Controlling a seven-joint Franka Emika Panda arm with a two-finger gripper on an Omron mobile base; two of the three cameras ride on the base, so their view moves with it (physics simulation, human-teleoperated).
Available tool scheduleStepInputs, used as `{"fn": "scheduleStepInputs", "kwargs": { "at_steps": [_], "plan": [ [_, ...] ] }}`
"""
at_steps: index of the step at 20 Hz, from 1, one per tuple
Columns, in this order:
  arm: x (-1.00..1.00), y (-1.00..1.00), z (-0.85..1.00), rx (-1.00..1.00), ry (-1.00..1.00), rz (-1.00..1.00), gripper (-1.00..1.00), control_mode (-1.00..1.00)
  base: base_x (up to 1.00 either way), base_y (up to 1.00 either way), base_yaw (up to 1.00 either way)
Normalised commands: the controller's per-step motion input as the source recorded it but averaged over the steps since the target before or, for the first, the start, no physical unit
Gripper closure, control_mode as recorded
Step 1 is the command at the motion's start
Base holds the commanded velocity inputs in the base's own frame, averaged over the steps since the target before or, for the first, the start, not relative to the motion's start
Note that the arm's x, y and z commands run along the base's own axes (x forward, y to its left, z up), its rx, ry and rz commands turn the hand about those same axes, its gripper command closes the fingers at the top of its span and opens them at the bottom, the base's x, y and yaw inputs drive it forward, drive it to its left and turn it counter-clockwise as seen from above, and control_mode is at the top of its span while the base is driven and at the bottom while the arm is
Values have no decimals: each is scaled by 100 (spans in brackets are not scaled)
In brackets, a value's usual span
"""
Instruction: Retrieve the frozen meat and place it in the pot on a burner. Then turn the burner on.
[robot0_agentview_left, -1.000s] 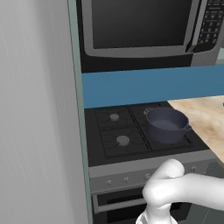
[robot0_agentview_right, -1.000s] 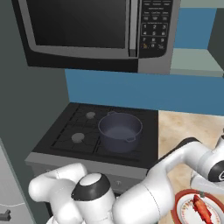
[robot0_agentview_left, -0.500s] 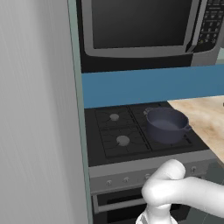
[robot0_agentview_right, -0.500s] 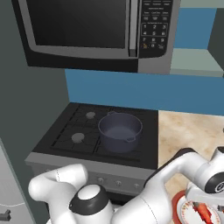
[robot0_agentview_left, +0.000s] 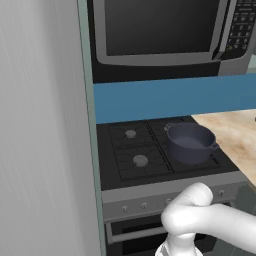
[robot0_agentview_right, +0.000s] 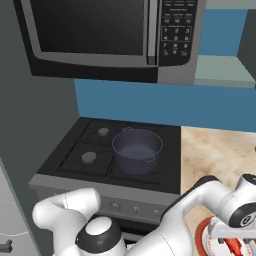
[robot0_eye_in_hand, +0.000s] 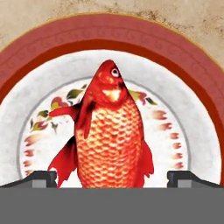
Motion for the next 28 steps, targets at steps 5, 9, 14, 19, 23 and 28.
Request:
{"fn": "scheduleStepInputs", "kwargs": {
  "at_steps": [5, 9, 14, 19, 23, 28],
  "plan": [
    [0, 4, -23, 1, 0, 10, -100, -100, 0, 0, 0],
    [0, 2, -13, 2, 0, 7, -100, -100, 0, 0, 0],
    [0, 2, -18, 3, 0, 6, 100, -100, 0, 0, 0],
    [0, 0, -2, 0, 0, 1, 100, -100, 0, 0, 0],
    [0, 0, 4, 0, -5, 4, 100, -100, 0, 0, 0],
    [-3, 0, 35, 4, -22, 9, 100, -100, 0, 0, 0]
  ]
}}
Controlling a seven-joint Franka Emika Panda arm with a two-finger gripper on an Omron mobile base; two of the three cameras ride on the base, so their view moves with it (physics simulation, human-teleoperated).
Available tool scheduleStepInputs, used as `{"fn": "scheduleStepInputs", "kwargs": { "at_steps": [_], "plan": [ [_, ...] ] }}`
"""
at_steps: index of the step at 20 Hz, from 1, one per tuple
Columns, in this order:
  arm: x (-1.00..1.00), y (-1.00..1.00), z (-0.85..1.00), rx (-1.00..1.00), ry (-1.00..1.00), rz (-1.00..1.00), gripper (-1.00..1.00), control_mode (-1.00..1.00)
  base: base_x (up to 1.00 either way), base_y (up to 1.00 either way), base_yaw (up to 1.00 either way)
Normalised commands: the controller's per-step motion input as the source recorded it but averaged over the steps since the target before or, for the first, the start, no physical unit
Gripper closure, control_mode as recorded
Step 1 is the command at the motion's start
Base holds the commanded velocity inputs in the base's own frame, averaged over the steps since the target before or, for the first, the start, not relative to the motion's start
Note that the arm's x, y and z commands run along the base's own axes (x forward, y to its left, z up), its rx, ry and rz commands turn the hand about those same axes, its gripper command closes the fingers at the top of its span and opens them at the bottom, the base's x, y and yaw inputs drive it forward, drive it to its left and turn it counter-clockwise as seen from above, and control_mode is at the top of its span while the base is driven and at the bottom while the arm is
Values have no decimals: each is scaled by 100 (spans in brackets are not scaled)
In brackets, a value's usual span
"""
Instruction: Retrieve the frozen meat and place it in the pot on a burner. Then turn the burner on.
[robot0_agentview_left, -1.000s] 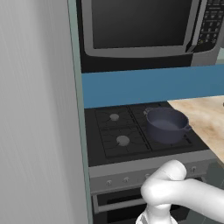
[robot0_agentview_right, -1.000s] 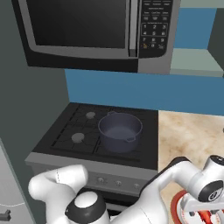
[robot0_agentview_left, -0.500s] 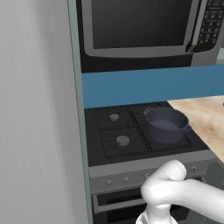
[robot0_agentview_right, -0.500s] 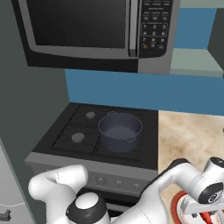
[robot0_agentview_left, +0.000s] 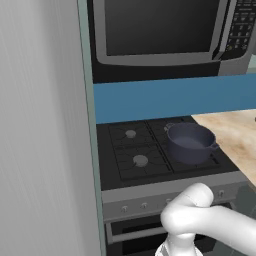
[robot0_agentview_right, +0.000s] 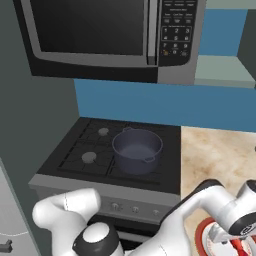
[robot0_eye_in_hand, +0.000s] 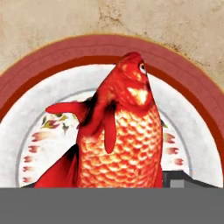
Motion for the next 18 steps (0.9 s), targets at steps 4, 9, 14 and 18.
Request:
{"fn": "scheduleStepInputs", "kwargs": {
  "at_steps": [4, 9, 14, 18],
  "plan": [
    [-4, 12, 63, 0, -37, 18, 100, -100, 0, 0, 0],
    [6, 42, 68, 0, -24, 25, 100, -100, 0, 0, 0],
    [50, 70, 67, 0, -14, 26, 100, -100, 0, 0, 0],
    [94, 70, 21, 12, -5, 6, 100, -100, 0, 0, 0]
  ]
}}
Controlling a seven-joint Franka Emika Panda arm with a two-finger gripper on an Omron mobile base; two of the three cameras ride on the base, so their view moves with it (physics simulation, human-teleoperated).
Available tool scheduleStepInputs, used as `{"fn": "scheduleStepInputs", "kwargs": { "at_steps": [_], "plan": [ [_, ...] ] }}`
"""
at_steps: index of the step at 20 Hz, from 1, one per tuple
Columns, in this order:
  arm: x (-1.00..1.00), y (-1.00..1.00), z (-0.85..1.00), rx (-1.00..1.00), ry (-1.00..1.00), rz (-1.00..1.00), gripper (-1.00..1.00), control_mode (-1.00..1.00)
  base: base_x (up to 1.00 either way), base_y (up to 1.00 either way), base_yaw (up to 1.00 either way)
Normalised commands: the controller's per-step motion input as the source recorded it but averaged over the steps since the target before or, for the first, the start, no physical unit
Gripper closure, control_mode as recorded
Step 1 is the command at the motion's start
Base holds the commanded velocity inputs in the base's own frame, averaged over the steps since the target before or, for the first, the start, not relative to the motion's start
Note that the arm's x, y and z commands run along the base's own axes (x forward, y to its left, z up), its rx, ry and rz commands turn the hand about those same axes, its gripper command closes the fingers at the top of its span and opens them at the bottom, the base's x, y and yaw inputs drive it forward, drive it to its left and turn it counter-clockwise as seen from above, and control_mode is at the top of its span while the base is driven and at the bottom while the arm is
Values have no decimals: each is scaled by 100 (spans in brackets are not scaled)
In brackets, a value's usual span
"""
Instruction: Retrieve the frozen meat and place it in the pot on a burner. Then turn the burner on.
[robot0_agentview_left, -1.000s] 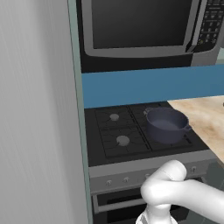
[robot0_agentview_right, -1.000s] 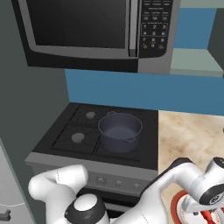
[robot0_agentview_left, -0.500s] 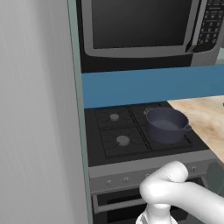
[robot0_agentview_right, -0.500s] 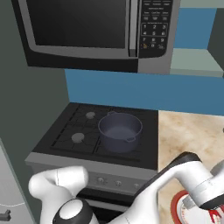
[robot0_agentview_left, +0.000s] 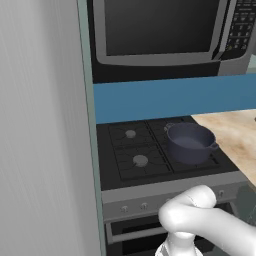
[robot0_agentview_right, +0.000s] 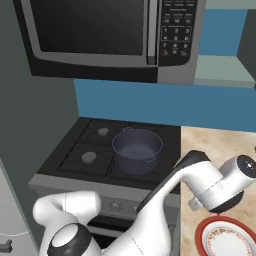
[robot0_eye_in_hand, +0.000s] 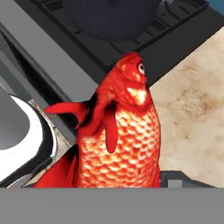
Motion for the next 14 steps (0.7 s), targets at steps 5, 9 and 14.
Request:
{"fn": "scheduleStepInputs", "kwargs": {
  "at_steps": [5, 9, 14],
  "plan": [
    [84, 66, 32, 23, -17, -11, 100, -100, 0, 0, 0],
    [33, 40, 76, 19, -5, -8, 100, -100, 0, 0, 0],
    [26, 41, 72, 12, 0, -1, 100, -100, 0, 0, 0]
  ]
}}
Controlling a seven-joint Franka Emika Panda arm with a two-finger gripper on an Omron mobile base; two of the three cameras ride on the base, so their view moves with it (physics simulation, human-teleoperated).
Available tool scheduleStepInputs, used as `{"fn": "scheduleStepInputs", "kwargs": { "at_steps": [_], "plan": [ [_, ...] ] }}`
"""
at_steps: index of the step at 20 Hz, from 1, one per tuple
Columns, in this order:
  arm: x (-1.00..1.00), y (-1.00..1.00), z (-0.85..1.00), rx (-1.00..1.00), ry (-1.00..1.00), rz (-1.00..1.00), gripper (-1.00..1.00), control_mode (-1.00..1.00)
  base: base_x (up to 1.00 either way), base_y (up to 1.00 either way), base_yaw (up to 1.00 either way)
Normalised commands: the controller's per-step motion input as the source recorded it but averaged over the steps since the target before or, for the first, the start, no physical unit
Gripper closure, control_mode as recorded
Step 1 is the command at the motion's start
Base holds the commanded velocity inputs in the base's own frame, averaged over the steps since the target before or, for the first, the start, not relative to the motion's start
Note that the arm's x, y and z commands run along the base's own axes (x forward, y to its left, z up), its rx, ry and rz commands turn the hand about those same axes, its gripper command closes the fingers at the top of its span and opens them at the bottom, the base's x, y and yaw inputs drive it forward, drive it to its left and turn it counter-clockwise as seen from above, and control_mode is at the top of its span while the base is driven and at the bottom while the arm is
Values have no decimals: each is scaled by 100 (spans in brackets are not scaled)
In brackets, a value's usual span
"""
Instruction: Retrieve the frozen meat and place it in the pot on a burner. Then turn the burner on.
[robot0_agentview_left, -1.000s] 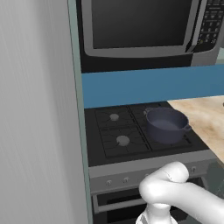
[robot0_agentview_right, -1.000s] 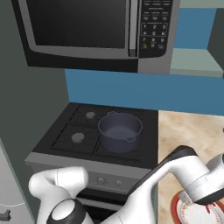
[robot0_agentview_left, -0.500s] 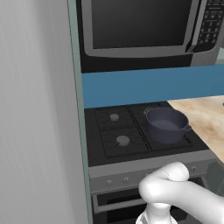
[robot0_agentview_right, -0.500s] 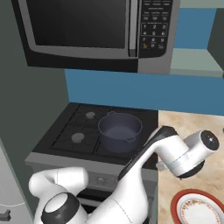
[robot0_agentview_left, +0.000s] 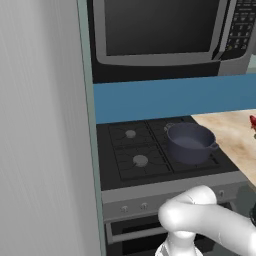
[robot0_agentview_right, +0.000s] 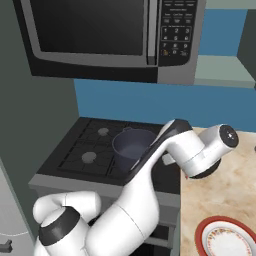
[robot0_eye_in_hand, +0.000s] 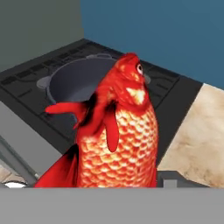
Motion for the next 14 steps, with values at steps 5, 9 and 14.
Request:
{"fn": "scheduleStepInputs", "kwargs": {
  "at_steps": [5, 9, 14],
  "plan": [
    [37, 48, 0, 28, 0, 0, 100, -100, 0, 0, 0],
    [32, 43, 11, 28, 0, 0, 100, -100, 0, 0, 0],
    [27, 45, 45, 9, 4, 0, 100, -100, 0, 0, 0]
  ]
}}
